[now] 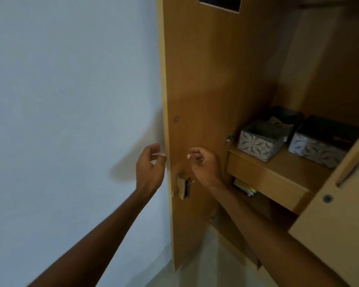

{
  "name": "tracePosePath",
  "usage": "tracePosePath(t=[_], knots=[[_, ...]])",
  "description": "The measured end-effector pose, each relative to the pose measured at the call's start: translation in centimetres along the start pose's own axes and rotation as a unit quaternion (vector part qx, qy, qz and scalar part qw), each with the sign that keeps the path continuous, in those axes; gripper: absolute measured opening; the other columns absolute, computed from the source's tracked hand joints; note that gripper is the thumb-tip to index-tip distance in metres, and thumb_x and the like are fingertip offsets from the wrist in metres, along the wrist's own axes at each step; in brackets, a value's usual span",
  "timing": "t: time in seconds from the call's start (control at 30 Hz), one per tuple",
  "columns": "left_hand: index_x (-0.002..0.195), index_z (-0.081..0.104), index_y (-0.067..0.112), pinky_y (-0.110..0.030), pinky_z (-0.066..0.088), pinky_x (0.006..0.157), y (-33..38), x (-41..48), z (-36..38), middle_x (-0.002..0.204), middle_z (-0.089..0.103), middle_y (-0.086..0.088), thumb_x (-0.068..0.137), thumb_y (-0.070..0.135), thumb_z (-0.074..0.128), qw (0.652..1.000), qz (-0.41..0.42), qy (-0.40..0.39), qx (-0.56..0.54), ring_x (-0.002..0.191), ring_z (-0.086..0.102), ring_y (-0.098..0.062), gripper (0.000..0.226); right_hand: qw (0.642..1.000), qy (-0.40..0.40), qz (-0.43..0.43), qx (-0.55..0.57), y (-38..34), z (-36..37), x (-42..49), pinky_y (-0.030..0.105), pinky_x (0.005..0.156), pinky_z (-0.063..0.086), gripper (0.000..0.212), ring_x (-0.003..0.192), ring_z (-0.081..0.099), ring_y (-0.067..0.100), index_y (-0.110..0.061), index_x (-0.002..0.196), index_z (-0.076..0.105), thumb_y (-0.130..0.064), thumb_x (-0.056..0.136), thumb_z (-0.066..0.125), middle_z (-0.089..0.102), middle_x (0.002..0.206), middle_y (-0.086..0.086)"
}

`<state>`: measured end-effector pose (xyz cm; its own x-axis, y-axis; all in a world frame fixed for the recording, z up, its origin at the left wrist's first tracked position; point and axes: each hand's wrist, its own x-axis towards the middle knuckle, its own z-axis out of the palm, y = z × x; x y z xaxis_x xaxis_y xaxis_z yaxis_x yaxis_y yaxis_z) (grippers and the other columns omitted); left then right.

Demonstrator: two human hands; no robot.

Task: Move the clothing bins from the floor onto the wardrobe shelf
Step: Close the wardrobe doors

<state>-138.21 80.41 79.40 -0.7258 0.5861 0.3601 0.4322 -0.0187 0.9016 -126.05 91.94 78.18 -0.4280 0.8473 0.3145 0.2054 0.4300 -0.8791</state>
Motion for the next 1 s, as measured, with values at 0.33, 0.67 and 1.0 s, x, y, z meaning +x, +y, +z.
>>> tracePosePath(t=[0.33, 0.67, 1.0], knots=[[0.108, 0.068, 0.02, -0.016, 0.053, 0.075, 1.0, 1.0, 1.0, 0.1, 0.072, 0.009, 0.097, 0.011, 0.046, 0.986, 0.022, -0.13, -0.099, 0.09, 0.066, -0.001, 0.027, 0.998, 0.048, -0.024, -0.013, -2.1, -0.8, -1.1, 0.021, 0.074, 0.054, 0.021, 0.086, 0.064, 0.001, -0.024, 0.109, 0.067, -0.029, 0.089, 0.064, 0.068, 0.092, -0.015], [0.126, 0.054, 0.024, -0.022, 0.053, 0.079, 1.4, -2.1, 8.1, 0.114, 0.058, 0.013, 0.094, 0.03, 0.058, 0.972, 0.1, -0.211, -0.038, 0.1, 0.058, -0.003, 0.034, 0.97, 0.23, -0.045, -0.064, -0.4, -7.6, -5.9, 0.026, 0.064, 0.057, 0.035, 0.075, 0.065, 0.002, -0.026, 0.096, 0.064, -0.052, 0.075, 0.074, 0.068, 0.084, -0.014], [0.103, 0.069, 0.018, -0.027, 0.057, 0.075, 5.0, -4.3, 17.7, 0.095, 0.07, 0.009, 0.089, 0.023, 0.065, 0.923, 0.126, -0.349, -0.105, 0.085, 0.066, -0.003, 0.015, 0.914, 0.349, -0.015, -0.207, 2.0, -17.6, -7.6, 0.026, 0.061, 0.055, 0.037, 0.07, 0.061, 0.003, -0.025, 0.092, 0.065, -0.052, 0.069, 0.078, 0.066, 0.079, -0.013]])
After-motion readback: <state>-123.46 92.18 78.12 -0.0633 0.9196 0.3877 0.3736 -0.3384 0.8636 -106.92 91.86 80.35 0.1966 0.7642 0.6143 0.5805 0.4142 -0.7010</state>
